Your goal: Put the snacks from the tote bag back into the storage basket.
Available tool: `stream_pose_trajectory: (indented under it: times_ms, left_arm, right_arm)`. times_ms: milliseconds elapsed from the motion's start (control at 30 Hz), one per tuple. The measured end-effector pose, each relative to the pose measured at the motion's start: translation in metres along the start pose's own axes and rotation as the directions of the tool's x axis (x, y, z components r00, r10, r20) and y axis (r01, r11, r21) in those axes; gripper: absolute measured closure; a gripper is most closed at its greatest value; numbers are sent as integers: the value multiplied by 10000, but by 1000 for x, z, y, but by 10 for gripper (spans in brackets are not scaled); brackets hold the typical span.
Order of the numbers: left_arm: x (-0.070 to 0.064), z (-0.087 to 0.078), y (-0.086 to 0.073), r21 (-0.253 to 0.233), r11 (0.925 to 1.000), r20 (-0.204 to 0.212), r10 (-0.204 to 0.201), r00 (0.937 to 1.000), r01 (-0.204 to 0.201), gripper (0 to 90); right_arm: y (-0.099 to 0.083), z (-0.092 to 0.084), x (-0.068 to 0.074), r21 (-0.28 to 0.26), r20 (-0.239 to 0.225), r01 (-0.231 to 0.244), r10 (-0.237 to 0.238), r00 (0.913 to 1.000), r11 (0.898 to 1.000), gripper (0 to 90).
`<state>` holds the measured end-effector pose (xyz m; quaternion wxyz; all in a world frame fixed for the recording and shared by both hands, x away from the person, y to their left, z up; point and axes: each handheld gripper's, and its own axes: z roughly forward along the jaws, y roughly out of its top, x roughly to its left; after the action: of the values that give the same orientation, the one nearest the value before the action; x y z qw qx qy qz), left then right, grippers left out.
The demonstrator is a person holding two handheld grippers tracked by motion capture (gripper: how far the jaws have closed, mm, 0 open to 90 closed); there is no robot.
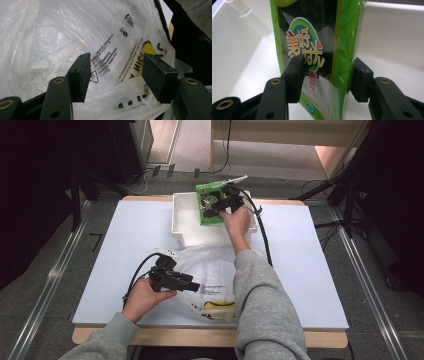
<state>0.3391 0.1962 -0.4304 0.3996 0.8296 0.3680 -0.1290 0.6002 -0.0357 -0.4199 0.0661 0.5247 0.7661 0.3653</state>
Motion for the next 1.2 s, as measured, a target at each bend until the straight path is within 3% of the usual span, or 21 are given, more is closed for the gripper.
stream_pose_trajectory:
  times_ms: [367,1200]
  left_arm:
    - [0,1,0,36,10000,-20,-4,10000,4,412]
    - [0,1,-1,83,10000,-57,7,10000,-6,410]
  right_arm:
    - [-2,4,-3,70,28,-97,97,9999,9999,459]
    - [-3,3,-6,60,37,-47,47,10000,10000,440]
